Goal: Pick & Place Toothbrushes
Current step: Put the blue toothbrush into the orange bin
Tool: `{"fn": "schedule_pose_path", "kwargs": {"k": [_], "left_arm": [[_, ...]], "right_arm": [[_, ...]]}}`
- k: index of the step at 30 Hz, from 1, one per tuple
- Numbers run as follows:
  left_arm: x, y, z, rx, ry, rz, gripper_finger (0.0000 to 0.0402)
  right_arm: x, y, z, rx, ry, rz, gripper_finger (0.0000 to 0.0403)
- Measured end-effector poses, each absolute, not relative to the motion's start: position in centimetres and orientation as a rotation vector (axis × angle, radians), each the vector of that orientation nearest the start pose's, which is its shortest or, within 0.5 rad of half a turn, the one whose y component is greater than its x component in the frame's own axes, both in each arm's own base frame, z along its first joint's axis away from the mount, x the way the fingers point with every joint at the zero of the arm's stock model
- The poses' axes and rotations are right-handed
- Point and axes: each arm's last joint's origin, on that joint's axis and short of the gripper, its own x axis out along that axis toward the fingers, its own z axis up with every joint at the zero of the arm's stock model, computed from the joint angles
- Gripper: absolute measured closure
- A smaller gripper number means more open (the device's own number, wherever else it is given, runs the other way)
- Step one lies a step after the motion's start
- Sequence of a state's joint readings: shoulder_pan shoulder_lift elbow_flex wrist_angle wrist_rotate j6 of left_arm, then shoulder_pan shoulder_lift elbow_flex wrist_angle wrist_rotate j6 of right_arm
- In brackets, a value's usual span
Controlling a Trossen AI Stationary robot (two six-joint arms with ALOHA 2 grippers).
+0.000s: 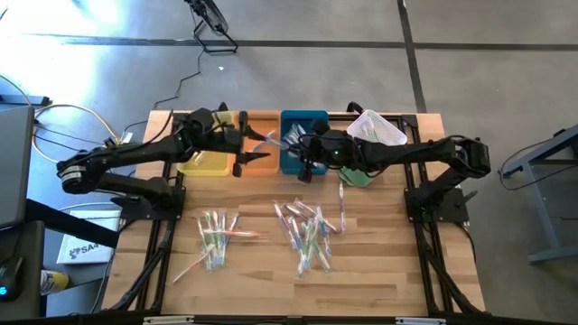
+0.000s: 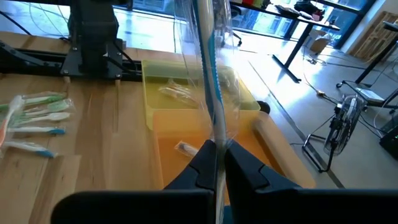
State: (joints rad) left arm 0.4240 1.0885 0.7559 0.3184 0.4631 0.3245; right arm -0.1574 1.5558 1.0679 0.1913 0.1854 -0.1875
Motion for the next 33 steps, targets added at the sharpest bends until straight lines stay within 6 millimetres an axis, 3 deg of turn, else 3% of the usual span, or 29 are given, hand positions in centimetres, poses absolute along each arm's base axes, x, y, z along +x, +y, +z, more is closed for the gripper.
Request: {"fn": "schedule_pose_path", "kwargs": {"k": [10,33], "left_arm": [[23.8,8.8,31.5,0.367,-0.083,-0.011,0.022],[24.2,9.0,31.0,0.364,-0.07,-0.024,0.022]], "right_arm": [[34.7,-6.0,27.7,-0.185,0.335,-0.305,0.0397],[34.8,-6.0,27.8,-0.185,0.321,-0.307,0.0397]]}}
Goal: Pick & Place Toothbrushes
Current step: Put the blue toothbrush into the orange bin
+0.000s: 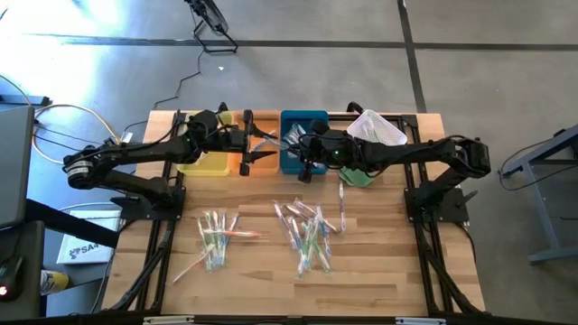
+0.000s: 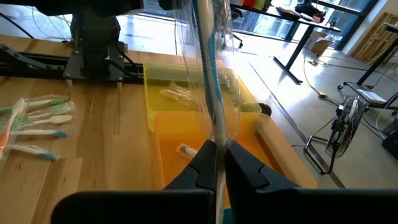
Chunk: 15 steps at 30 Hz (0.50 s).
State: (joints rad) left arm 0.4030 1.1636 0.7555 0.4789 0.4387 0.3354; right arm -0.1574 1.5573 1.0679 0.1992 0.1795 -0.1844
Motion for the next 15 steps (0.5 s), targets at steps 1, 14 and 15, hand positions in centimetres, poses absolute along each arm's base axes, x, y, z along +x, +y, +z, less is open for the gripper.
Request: {"fn": "schedule_pose_path", "kwargs": {"k": [1,14,15], "left_arm": [[24.2,8.98,31.05,0.365,-0.071,-0.025,0.022],[24.2,8.98,31.1,0.367,-0.076,-0.024,0.0328],[24.19,8.98,31.14,0.369,-0.079,-0.023,0.0339]], "right_arm": [[34.84,-6.05,27.71,-0.185,0.322,-0.307,0.0397],[34.9,-6.04,27.58,-0.185,0.327,-0.305,0.0397],[34.9,-6.04,27.58,-0.184,0.327,-0.304,0.0397]]}}
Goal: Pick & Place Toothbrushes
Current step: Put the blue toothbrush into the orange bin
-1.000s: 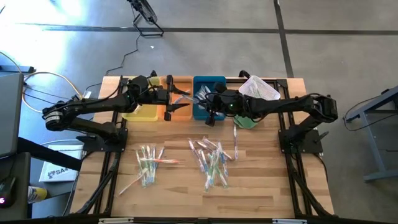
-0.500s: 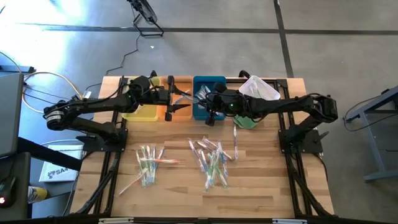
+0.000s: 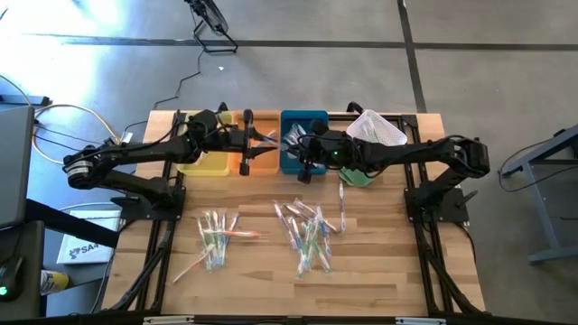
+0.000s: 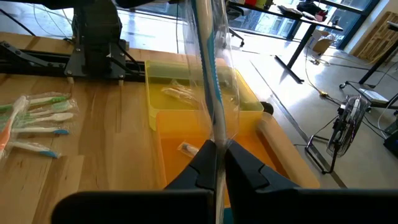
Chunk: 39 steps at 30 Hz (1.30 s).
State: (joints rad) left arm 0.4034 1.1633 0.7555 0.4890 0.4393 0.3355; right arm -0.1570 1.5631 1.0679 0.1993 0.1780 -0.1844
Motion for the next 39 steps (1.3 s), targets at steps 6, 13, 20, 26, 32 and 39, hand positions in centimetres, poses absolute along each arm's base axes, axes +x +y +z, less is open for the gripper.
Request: {"fn": "schedule_pose_path", "kwargs": {"k": [6,13,20,26,32,39], "left_arm": [[24.2,9.0,31.2,0.393,-0.087,-0.024,0.0385],[24.2,9.0,31.1,0.393,-0.081,-0.027,0.0381],[24.2,9.0,31.1,0.396,-0.08,-0.022,0.0381],[24.2,9.1,31.0,0.402,-0.069,-0.021,0.0381],[23.6,10.3,30.7,0.409,-0.022,0.027,0.0381],[21.7,13.7,30.0,0.323,0.057,0.089,0.0381]], "right_arm": [[34.9,-6.0,27.6,-0.185,0.326,-0.302,0.0397],[34.9,-6.0,27.5,-0.182,0.329,-0.283,0.0392],[34.9,-6.0,27.5,-0.18,0.326,-0.274,0.0324],[34.9,-5.8,27.5,-0.177,0.334,-0.247,0.0243],[33.4,-5.1,29.2,-0.188,0.345,-0.286,0.0184],[30.3,-3.9,31.3,-0.178,0.407,-0.277,0.0178]]}}
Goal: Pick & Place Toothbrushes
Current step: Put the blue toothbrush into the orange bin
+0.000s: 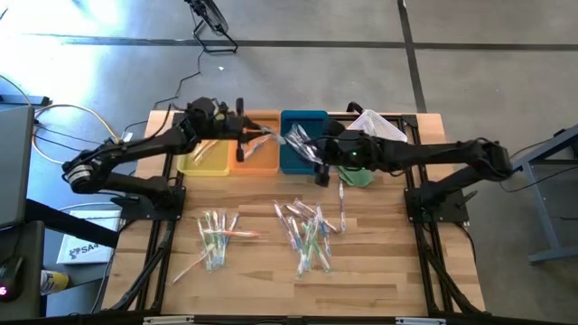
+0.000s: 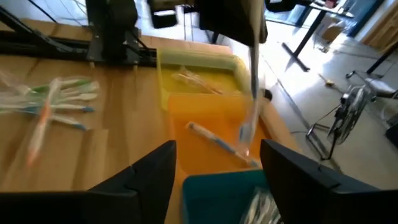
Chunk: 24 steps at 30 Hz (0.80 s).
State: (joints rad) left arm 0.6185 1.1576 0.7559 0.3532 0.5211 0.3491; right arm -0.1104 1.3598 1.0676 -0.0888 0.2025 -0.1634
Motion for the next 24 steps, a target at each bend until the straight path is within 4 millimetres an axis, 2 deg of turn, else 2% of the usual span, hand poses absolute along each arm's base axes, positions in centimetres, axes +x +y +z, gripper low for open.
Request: {"fn": "schedule_pose_path", "kwargs": {"k": [4,10,17,24], "left_arm": [[20.3,15.4,29.2,0.235,0.139,0.15,0.0381],[18.7,17.3,28.0,0.144,0.243,0.228,0.0381],[19.3,18.2,25.4,-0.004,0.313,0.101,0.0381],[20.5,19.4,22.5,-0.096,0.385,0.092,0.0381]], "right_arm": [[29.3,-3.9,31.4,-0.112,0.458,-0.282,0.0189],[29.2,-3.9,30.8,-0.069,0.505,-0.296,0.0208],[29.8,-4.0,30.0,-0.07,0.53,-0.295,0.0226],[29.9,-4.0,29.9,-0.066,0.533,-0.294,0.0231]]}}
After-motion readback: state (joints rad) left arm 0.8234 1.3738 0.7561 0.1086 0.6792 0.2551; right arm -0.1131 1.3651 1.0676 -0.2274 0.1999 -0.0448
